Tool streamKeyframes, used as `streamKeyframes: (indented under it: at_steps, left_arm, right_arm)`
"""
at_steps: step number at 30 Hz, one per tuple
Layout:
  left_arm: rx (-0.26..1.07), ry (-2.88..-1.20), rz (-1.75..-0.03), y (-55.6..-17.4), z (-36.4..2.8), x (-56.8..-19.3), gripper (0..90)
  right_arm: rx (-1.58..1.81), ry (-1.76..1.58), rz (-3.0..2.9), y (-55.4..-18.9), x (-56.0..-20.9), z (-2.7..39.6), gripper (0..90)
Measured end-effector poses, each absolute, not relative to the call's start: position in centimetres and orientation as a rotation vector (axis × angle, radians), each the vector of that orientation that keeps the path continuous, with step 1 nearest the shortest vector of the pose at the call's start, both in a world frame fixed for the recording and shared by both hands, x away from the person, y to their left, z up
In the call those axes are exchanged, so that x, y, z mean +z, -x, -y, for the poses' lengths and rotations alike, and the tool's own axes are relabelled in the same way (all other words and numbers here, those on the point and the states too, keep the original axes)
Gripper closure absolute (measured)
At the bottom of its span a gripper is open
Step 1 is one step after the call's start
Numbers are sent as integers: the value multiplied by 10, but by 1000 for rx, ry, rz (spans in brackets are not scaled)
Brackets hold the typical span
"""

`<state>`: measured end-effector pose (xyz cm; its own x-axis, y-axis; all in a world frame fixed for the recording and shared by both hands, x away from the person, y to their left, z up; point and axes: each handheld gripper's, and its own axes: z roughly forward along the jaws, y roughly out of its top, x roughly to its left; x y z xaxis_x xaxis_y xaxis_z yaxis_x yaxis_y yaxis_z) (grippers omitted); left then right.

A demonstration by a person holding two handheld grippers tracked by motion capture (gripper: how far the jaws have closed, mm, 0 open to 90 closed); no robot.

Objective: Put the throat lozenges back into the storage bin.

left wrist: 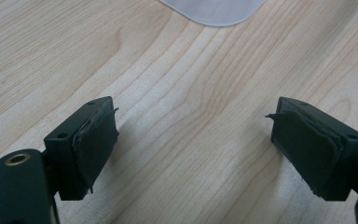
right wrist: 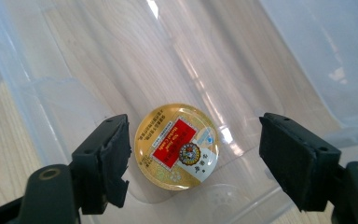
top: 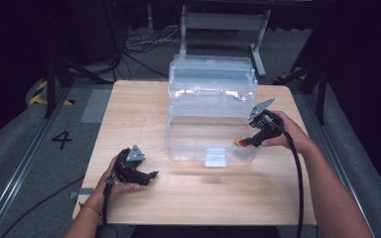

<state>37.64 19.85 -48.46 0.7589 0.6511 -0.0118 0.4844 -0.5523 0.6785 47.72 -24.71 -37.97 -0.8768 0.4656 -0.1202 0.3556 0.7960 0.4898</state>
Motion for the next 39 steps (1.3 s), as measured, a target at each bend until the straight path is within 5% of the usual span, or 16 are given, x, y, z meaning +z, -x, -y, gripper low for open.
streamKeyframes:
  at_steps: [16,28,39]
  left_arm:
    - [295,-2271,-855,-376,-196,-477,182]
    - [438,-2269,-693,-371,-174,-407,262]
    - [401,-2317,-561,-388,-142,-378,293]
  right_arm:
    - [915,-693,-2610,-469,-359,268,287]
    - [1038,-713,-2415,-475,-326,278,335]
    - [1070,-719,-2356,-497,-305,271,368]
